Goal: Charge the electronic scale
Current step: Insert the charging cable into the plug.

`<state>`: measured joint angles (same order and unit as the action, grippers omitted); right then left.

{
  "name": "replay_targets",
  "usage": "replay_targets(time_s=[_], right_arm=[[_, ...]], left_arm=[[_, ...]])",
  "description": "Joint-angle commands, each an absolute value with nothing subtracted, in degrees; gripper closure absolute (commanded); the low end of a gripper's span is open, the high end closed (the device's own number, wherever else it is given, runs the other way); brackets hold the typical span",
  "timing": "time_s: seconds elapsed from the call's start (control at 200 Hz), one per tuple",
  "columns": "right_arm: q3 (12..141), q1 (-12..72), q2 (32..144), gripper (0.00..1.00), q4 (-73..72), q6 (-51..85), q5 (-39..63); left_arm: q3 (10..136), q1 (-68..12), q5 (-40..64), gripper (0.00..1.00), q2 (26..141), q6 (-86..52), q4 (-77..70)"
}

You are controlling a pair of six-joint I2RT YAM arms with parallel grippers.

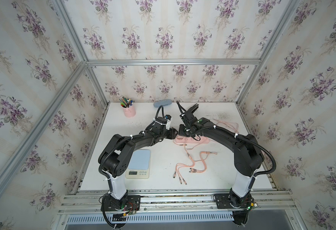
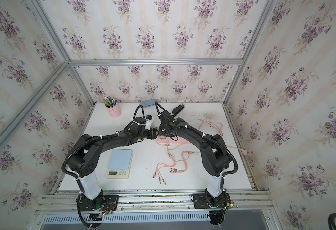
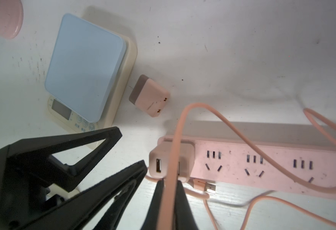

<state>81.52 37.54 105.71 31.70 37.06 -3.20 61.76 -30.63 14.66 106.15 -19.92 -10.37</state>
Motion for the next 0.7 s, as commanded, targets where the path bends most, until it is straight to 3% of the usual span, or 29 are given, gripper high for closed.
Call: replay_targets(time_s=[0.0,0.694], right_arm=[[81.4,37.6,106.5,1.00,31.3,37.3,-4.7],[82.4,37.7,107.5,1.00,31.7,35.8,-7.3]], left_arm=[[61.6,-30.6,15.7,0.44,106.4,-21.2,-10.5],[59.2,-30.7,16.4,0.44,105.9,-21.8,-10.9]])
